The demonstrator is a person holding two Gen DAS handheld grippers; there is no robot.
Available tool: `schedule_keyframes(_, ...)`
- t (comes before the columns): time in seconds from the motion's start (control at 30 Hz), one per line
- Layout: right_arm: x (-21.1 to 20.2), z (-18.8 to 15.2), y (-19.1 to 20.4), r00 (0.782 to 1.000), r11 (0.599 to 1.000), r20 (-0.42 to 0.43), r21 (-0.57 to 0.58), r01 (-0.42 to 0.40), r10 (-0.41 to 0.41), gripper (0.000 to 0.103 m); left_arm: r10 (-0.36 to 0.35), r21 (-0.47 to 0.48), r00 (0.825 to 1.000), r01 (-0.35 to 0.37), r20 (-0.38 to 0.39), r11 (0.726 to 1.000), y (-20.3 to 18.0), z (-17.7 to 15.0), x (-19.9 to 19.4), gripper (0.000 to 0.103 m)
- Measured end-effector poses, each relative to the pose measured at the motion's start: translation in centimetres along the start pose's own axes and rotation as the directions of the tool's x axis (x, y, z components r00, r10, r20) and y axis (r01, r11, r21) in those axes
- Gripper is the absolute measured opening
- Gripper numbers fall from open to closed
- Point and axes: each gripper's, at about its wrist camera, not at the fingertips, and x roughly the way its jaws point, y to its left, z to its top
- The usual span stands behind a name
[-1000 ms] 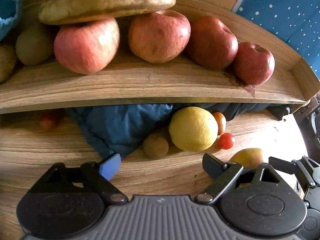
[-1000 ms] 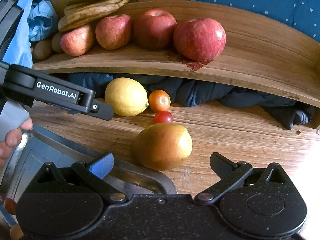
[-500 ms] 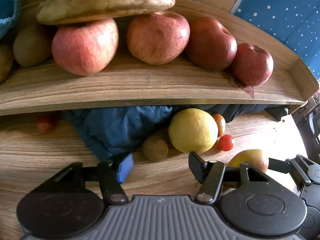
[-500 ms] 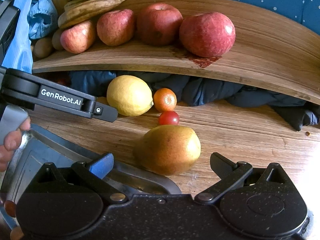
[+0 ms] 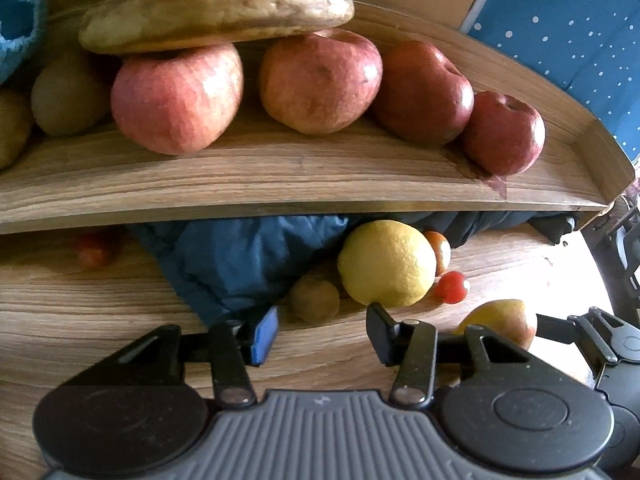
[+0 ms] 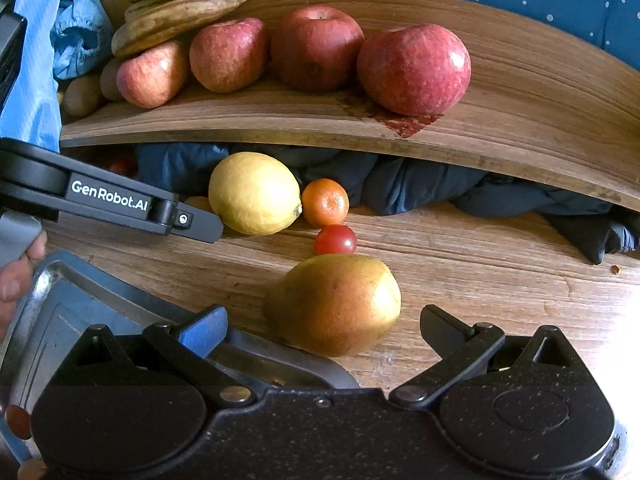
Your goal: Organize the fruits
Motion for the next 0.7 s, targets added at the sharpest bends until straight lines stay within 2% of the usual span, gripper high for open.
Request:
schedule_keyframes(0.3, 0.1, 0.1, -0.1, 1.0, 1.0, -0.003, 0.005, 0.0, 0.0, 0.101, 0.014, -0.005, 1.0, -0.014, -0.007, 1.0, 0.1, 0.2, 0.3, 0.045)
schedule_keyframes(0.53, 0.4, 0.2, -0.2, 1.0, 1.0, 0.007, 0.008, 0.01, -0.01, 0.095, 0.022, -0.018, 1.0, -0.022, -0.011, 1.0, 0.1, 0.2, 0.8, 0.04)
schedule_keyframes(0.7, 0.6, 0.1, -0.2, 1.0, 1.0, 0.003, 0.004, 0.012, -0.012, 0.085, 0.027, -0.02, 1.0, -0.028, -0.007, 0.999, 0.1, 0.4, 1.1, 0.037)
